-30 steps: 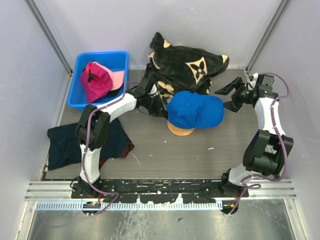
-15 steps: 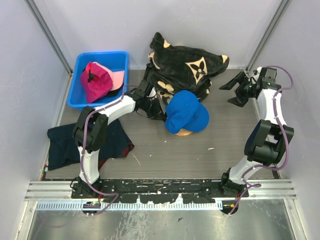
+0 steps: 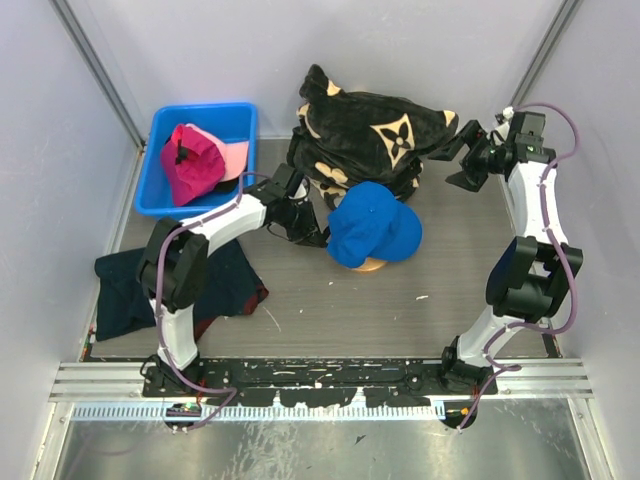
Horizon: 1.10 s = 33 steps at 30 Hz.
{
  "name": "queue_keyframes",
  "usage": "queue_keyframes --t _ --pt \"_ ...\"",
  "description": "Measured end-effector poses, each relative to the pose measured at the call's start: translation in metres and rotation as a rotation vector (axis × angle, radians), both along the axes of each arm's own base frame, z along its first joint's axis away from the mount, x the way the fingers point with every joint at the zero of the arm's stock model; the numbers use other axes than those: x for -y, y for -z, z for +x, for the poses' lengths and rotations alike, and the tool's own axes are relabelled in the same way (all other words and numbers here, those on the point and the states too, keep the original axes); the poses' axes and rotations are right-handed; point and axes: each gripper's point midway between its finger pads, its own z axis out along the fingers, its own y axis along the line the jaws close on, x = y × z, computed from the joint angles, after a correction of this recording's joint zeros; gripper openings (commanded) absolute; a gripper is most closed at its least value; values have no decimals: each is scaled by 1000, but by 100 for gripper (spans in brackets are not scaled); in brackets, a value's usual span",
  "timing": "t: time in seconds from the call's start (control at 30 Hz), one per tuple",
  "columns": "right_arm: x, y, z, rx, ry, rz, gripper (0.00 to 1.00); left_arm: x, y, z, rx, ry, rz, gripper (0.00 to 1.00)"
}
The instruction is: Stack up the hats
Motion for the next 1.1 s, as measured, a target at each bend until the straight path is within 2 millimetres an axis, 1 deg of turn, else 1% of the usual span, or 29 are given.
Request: queue_keyframes --t 0.07,0.1,0.2,0.3,0.37,0.47,0.63,0.7,0.83,0.9,0.97,1.03,1.1 --pt "-8 -6 2 14 -21 -5 89 -5 -4 -1 10 -16 11 39" --pt "-11 -9 2 20 -28 -6 89 -8 -8 -1 17 -24 13 43" --pt "-19 -17 4 41 -49 -12 89 -15 -27 2 51 -55 4 50" --pt "-21 -19 4 45 -54 -12 89 -19 -50 8 94 -83 -32 50" --pt "-22 -19 4 44 -58 -11 89 -18 -64 14 118 -105 -69 51" --pt "-24 -19 4 45 -62 -11 89 -12 -74 19 131 -123 -114 51" --pt "-28 -19 4 46 -73 -8 89 -8 -81 21 121 -145 -149 52" --pt "-29 -19 4 47 -75 -6 89 -9 -87 22 126 -156 -160 54" --pt "-30 -20 3 48 -80 -4 89 -18 -109 27 159 -191 -191 55" --pt "-30 -20 3 49 -81 -3 89 -31 -126 35 191 -223 -201 58" --pt "-30 -20 4 51 -80 -3 89 -51 -144 48 239 -268 -192 60" --pt "-30 -21 4 53 -79 -3 89 -83 -165 68 303 -336 -155 61" --pt "-31 -23 5 58 -79 -1 89 -123 -187 91 379 -422 -105 61"
